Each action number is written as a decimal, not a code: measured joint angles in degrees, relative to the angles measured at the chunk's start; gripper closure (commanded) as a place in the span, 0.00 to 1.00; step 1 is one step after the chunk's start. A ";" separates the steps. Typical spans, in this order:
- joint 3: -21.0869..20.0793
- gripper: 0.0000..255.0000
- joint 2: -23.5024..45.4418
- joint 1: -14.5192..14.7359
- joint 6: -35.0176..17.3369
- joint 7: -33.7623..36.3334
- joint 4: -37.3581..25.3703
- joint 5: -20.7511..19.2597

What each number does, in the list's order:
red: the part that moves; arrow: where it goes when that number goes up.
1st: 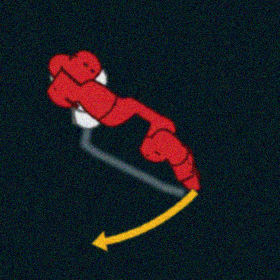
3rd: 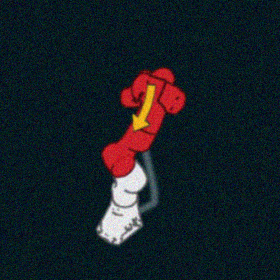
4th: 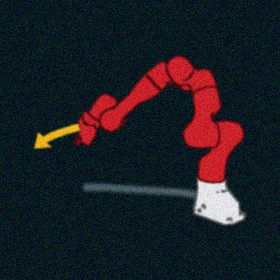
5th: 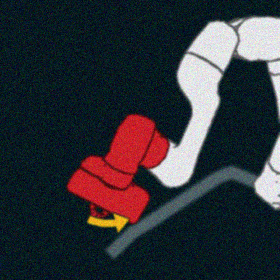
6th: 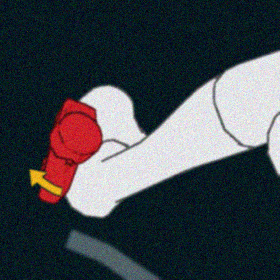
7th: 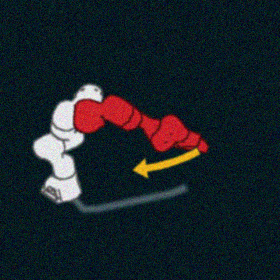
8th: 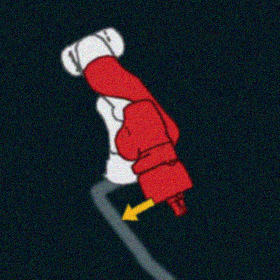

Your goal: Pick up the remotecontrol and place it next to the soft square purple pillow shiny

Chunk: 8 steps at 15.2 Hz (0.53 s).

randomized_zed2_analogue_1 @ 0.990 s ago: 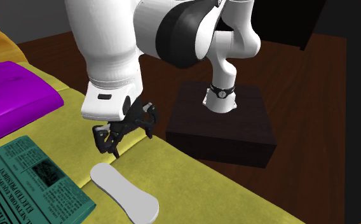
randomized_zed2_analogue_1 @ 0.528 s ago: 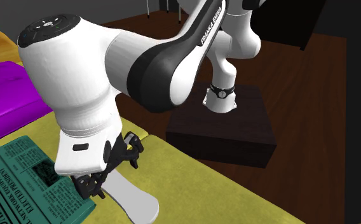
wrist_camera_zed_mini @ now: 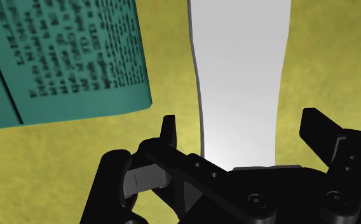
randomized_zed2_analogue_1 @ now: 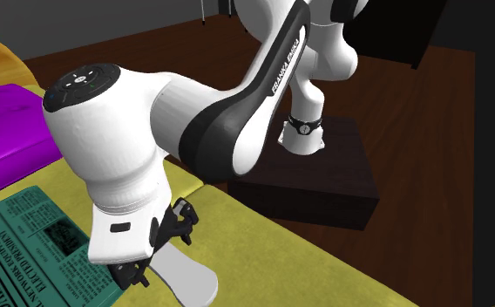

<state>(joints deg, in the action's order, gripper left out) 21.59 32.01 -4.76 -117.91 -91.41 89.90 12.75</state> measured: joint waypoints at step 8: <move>-0.02 1.00 0.07 -0.04 -0.28 -0.09 0.20 0.05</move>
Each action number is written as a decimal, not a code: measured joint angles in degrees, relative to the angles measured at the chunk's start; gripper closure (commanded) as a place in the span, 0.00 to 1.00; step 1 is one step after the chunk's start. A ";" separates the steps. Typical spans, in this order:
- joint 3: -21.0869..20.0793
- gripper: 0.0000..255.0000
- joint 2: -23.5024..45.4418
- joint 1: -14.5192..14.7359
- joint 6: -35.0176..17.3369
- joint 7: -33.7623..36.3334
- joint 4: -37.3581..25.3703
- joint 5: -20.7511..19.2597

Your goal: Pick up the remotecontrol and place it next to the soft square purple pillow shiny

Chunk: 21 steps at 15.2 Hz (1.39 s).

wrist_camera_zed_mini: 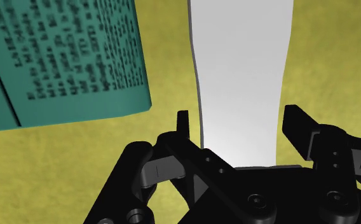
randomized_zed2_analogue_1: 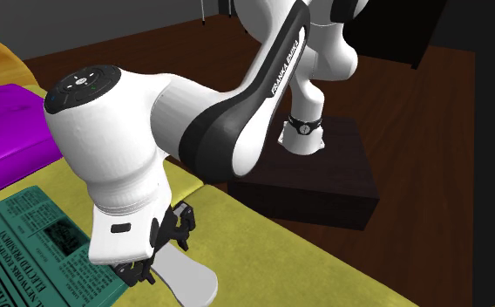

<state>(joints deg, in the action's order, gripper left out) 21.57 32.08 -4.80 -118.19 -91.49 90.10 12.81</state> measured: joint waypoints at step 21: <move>0.89 1.00 -3.42 0.22 7.30 0.87 -4.10 -1.52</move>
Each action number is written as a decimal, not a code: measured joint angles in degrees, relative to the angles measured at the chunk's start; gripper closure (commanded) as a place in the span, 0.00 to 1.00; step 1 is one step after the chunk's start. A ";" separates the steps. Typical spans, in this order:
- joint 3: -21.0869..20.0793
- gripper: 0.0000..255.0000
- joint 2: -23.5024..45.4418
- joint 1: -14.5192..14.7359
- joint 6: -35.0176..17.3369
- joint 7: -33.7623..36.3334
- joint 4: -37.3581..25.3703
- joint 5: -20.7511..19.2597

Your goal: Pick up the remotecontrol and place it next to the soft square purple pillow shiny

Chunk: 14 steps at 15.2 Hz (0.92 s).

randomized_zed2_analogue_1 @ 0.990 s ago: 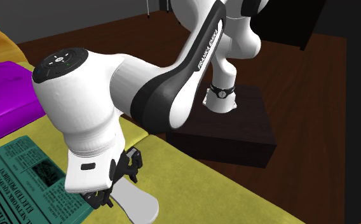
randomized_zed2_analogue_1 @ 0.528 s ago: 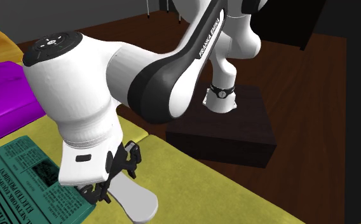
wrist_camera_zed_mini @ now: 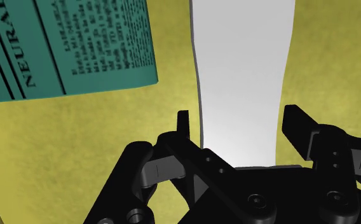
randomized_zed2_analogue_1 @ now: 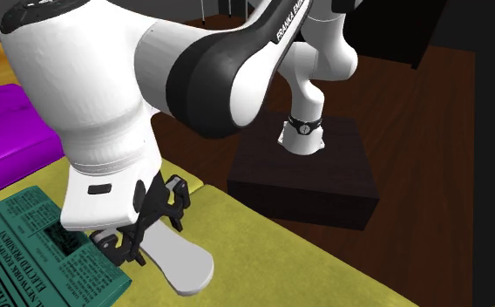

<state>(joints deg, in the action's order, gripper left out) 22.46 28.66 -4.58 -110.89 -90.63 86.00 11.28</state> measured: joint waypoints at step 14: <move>0.53 1.00 -1.66 -0.45 9.95 0.89 -8.50 -0.93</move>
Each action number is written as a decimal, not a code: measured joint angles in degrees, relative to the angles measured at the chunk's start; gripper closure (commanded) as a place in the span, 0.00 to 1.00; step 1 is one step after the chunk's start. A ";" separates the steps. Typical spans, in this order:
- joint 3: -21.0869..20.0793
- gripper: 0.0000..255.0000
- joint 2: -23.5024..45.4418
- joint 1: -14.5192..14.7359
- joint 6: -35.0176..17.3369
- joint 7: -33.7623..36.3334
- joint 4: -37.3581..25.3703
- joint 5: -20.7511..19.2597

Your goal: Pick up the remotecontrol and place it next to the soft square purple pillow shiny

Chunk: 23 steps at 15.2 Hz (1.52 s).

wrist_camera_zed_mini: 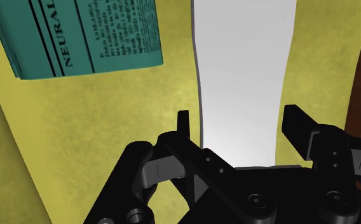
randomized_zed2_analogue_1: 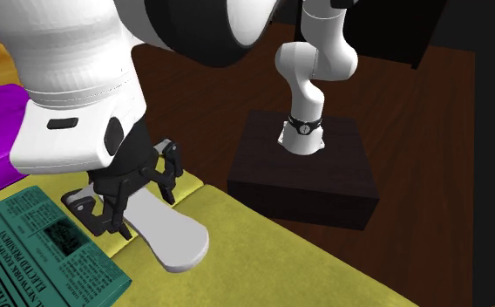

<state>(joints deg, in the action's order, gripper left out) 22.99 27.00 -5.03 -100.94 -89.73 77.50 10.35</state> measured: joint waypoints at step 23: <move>2.09 1.00 -5.07 -3.51 10.62 -4.26 -5.69 -1.49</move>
<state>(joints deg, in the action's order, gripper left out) 25.08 21.94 -8.54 -90.32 -94.00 71.81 8.87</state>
